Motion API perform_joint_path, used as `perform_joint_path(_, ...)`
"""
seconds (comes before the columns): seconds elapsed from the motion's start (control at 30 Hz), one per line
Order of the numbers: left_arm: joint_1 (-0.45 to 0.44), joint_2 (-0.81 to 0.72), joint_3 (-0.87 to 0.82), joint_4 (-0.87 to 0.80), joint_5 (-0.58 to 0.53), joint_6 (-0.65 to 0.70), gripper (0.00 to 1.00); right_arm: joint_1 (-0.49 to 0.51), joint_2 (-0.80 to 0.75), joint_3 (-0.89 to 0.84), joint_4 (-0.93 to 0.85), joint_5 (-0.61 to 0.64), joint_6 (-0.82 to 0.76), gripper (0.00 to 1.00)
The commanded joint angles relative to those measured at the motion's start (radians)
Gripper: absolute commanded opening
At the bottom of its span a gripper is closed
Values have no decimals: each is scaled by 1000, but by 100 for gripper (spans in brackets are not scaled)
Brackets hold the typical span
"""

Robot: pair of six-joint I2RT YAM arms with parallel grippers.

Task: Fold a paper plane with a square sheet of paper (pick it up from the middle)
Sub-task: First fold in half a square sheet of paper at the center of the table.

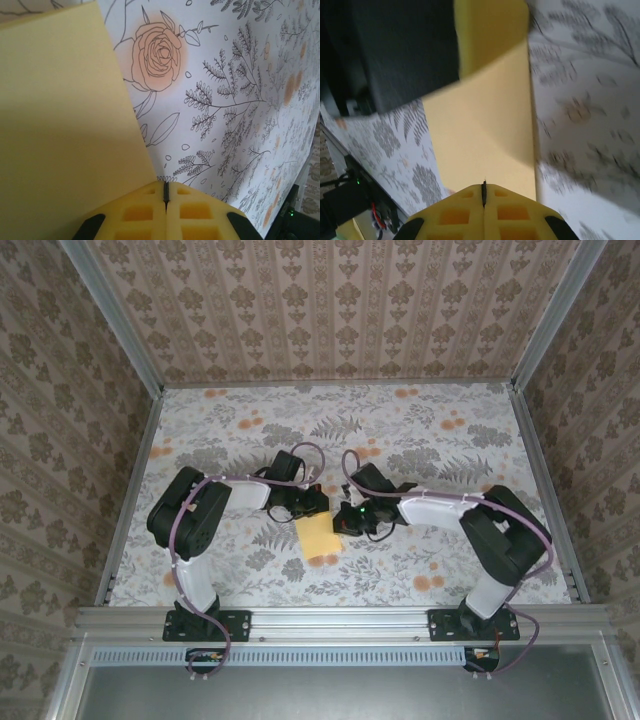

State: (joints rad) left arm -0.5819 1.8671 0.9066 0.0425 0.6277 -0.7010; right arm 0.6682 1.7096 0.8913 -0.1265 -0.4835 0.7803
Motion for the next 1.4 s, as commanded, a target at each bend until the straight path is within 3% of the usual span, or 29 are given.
perform_joint_path(0.0, 4, 17, 9, -138, -70, 65, 0, -3, 71, 34, 18, 10, -20, 0)
perform_joint_path(0.57, 13, 37, 93, -107, -5, 288, 0, -7, 148, 6, -94, 11, -112, 0)
perform_joint_path(1.37, 146, 153, 289, -269, -49, 389, 0, -9, 119, -87, -136, 0, -116, 0)
